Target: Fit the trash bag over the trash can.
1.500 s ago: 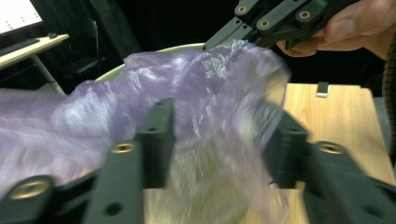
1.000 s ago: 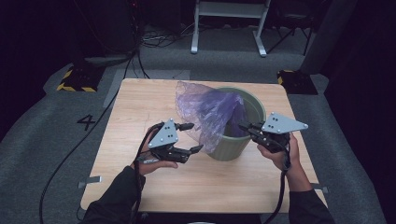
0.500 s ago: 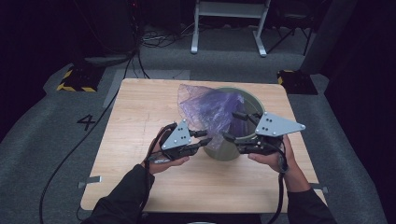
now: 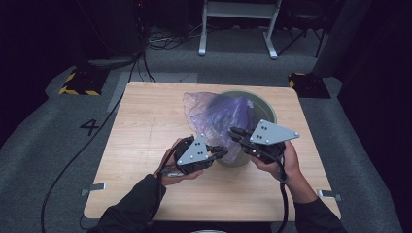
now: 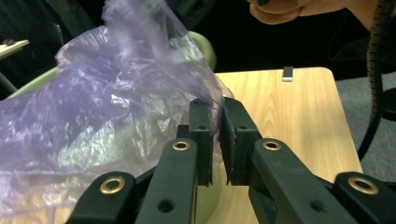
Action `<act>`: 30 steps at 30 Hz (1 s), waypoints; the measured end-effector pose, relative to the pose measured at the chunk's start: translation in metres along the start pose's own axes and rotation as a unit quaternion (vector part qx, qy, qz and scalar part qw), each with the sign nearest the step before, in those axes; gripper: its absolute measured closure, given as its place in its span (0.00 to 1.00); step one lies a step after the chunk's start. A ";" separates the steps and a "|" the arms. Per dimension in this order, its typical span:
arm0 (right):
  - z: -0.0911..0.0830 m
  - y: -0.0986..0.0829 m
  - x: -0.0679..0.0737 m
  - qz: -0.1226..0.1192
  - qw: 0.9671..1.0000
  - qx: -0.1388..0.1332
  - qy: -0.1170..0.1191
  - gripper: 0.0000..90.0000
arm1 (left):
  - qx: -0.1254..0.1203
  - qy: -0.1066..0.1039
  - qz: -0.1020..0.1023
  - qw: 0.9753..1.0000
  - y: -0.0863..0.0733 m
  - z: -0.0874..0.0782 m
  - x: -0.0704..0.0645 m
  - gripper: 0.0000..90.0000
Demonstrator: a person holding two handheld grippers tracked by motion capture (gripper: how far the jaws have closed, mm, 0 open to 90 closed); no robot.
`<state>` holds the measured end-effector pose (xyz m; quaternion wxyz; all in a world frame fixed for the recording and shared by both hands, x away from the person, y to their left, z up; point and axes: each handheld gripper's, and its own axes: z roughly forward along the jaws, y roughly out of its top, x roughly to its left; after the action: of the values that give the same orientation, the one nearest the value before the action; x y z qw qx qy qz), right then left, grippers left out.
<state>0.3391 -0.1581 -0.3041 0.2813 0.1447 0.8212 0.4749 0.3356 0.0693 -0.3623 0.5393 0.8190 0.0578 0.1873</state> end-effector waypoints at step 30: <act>-0.047 -0.051 -0.022 0.087 0.995 -0.020 -0.042 1.00 | -0.068 0.089 -0.129 0.985 -0.021 -0.054 0.044 0.22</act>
<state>0.3298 -0.2279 -0.3227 0.2755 0.2298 0.7831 0.5079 0.3586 0.1376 -0.3518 0.6058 0.7465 0.1978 0.1914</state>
